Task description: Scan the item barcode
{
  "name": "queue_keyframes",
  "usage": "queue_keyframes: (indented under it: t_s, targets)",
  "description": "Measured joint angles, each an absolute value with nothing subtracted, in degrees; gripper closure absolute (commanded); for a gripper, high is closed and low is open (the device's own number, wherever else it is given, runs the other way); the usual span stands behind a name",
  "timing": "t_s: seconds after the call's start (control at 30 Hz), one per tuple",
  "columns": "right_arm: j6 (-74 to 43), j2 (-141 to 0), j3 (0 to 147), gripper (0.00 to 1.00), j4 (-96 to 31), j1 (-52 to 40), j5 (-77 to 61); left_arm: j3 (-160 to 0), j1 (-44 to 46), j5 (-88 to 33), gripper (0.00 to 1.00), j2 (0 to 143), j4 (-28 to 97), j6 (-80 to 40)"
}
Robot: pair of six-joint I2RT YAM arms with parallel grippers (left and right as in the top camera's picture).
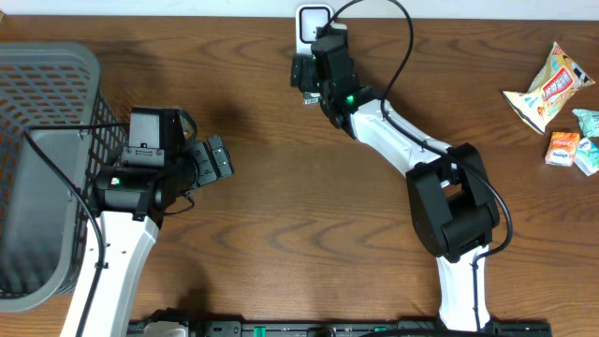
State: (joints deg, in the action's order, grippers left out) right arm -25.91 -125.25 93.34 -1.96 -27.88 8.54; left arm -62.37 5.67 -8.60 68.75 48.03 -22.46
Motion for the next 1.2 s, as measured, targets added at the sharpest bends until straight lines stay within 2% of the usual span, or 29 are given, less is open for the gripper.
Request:
queue_keyframes:
  t_s: [0.1,0.27,0.5,0.57,0.87,0.97,1.07,1.2]
  targets:
    - [-25.15,-125.25,97.76,0.26,-8.29,-27.70,7.01,-62.37,5.67,-8.62,0.02,68.75,48.03,-22.46]
    - [-23.81,-125.23,111.70,0.26,-22.28,-26.44,4.47,-62.37,5.67,-8.62,0.02,68.75,48.03,-22.46]
    - [-21.58,-125.21,117.75,0.23,-32.12,-23.24,3.03,-62.37,5.67,-8.60,0.02,68.75,48.05,-22.46]
    - [-21.23,-125.25,117.75,0.01,-33.71,-22.39,2.46,-62.37,5.67,-8.60,0.02,68.75,48.03,-22.46]
    - [-20.51,-125.34,117.75,0.01,-34.85,-22.11,1.13,-62.37,5.67,-8.60,0.02,68.75,48.03,-22.46]
    - [-19.75,-125.36,117.75,0.06,-34.48,-22.46,0.40,-62.37,5.67,-8.60,0.02,68.75,48.03,-22.46]
    - [-16.05,-125.67,117.75,0.06,-34.37,-23.03,0.01,-62.37,5.67,-8.60,0.02,68.75,48.03,-22.46]
    - [-10.52,-127.96,117.82,0.01,-33.98,-24.71,-0.10,-62.37,5.67,-8.62,0.02,68.75,48.05,-22.46]
